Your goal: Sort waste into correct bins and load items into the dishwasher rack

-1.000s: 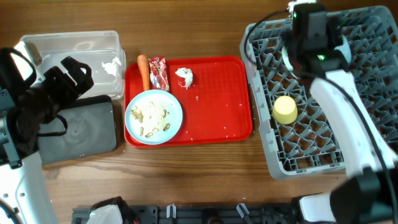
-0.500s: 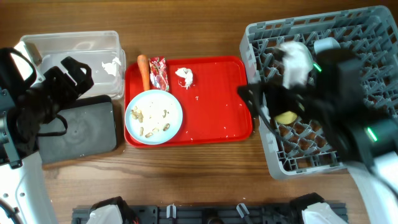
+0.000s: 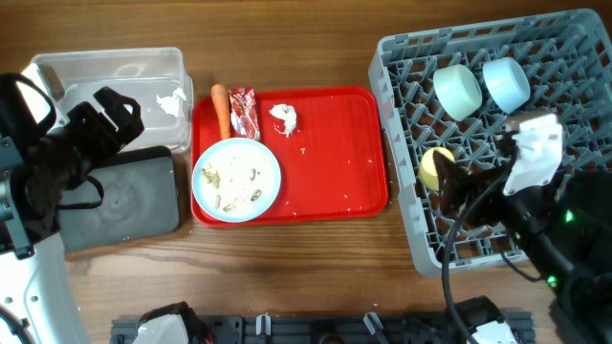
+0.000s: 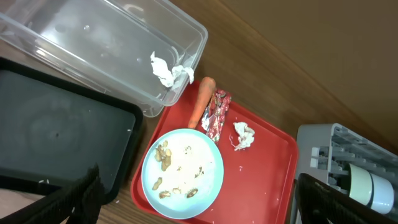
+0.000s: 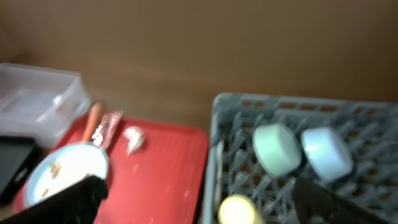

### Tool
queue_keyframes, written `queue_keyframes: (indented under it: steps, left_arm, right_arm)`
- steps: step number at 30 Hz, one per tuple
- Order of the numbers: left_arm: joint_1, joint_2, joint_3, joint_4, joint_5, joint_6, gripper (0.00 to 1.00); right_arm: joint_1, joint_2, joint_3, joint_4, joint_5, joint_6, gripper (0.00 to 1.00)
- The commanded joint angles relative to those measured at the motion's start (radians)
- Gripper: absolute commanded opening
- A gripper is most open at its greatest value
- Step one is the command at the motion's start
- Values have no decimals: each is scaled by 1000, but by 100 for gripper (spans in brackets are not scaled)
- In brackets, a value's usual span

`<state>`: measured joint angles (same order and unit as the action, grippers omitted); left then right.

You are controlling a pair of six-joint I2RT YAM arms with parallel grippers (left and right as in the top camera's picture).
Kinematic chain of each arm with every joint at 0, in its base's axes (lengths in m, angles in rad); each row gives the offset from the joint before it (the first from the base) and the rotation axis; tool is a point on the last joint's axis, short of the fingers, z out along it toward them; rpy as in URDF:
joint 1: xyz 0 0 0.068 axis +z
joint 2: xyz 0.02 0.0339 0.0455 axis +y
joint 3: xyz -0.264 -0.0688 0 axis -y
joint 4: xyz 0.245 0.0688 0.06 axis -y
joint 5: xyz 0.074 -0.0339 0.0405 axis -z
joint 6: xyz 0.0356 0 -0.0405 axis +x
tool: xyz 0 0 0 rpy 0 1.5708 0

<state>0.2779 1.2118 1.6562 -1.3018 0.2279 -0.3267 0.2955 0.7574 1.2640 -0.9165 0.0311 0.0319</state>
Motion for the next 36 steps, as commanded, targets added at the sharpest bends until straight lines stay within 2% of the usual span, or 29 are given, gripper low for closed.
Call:
queue_keyframes:
  steps: [1,8,14,15,16,36]
  left_arm:
    - [7,0,13,2,-13,6,100]
    - [7,0,13,2,-13,5,100]
    - [7,0,13,2,-13,6,100]
    - [7,0,13,2,-13,6,100]
    - [7,0,13,2,-13,5,100]
    - [7,0,13,2,-13,6,100]
  right_arm:
    - [-16,-152,-271,219,130,-6,100]
    - [-25,-534,-886,624,76,2,100]
    - [-37,-728,-1165,790,73,105,100]
    - [-53,-754,-1241,902,73,152,100]
    - [-58,-755,-1262,950,76,153,100]
    - [-61,-753,-1259,937,80,154,100]
